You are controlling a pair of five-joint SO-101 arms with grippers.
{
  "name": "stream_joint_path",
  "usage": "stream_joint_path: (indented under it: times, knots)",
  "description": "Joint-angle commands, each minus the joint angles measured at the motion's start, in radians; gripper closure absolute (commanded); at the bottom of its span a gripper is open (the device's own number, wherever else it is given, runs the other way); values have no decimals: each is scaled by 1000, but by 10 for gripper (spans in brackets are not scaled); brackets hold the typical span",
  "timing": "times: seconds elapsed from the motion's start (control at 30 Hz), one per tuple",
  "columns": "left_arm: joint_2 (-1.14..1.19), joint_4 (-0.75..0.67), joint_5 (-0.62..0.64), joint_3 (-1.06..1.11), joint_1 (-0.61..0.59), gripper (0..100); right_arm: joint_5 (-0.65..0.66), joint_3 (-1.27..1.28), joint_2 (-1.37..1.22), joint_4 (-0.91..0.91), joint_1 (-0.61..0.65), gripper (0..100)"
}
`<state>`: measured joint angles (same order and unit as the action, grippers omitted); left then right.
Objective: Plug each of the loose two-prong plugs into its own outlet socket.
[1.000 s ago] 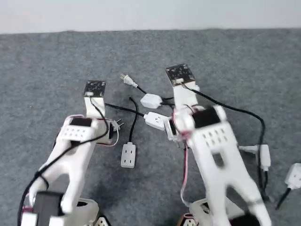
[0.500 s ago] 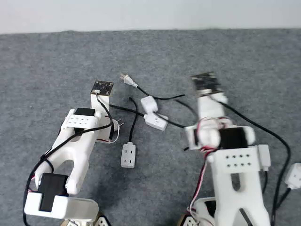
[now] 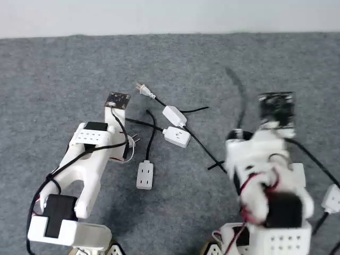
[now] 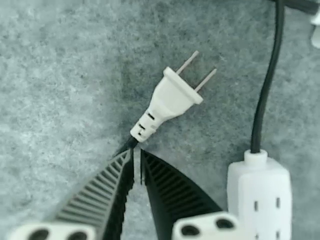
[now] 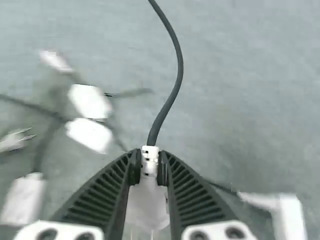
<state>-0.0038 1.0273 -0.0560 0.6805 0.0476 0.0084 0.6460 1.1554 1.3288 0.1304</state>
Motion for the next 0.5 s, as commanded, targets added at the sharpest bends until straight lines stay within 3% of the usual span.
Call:
stream_joint_path:
  times: [0.0,0.17,0.3,0.47]
  knots:
    - [-5,69,-135,-39,57,986,18,-37,44,-59,314,991]
    - [-12,81,-244,-2,107,987,43,18,39,-154,628,991]
    - [-9,106,-288,-4,127,987,43,38,39,-163,716,991]
    - [-15,110,-324,-1,140,987,41,143,41,-211,725,991]
